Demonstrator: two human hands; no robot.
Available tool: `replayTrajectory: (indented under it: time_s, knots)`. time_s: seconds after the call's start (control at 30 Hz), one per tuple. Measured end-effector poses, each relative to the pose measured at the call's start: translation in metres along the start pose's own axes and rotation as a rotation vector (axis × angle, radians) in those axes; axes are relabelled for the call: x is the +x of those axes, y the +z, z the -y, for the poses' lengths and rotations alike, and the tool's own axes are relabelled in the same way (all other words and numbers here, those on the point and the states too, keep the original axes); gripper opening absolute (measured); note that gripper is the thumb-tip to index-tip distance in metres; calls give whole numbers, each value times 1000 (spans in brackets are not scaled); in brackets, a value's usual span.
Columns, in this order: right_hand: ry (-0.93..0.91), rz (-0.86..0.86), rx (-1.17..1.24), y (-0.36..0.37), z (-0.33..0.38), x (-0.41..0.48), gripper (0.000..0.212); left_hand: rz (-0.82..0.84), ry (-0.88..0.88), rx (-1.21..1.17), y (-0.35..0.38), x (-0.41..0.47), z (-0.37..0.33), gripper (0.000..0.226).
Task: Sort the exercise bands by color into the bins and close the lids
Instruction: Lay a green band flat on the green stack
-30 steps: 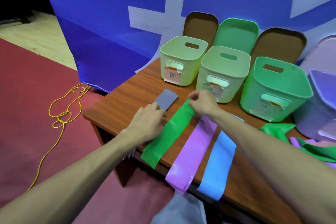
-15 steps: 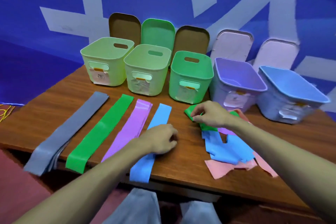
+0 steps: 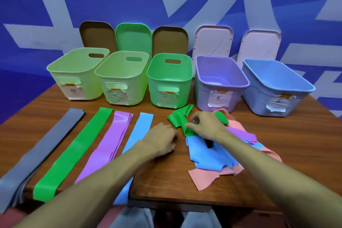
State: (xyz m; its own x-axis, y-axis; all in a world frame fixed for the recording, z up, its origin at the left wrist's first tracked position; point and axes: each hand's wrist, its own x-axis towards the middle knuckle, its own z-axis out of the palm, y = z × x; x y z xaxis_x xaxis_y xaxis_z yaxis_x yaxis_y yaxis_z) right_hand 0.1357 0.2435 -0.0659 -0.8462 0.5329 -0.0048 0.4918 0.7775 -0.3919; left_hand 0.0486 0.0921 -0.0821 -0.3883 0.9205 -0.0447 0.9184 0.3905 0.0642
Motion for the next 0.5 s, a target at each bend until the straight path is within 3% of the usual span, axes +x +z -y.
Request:
replayTrajectory:
  time_s: [0.13, 0.23, 0.4, 0.5]
  knots:
    - [41, -33, 52, 11, 10, 13, 41, -30, 0, 5, 4, -6, 1, 35]
    - [22, -7, 2, 16, 15, 18, 33, -43, -16, -33, 8, -4, 4, 37]
    - [-24, -109, 120, -4, 18, 12, 29, -38, -50, -113, 6, -3, 8, 38]
    - [-128, -130, 255, -33, 24, 5, 22, -52, -191, -429, 0, 1, 16, 33]
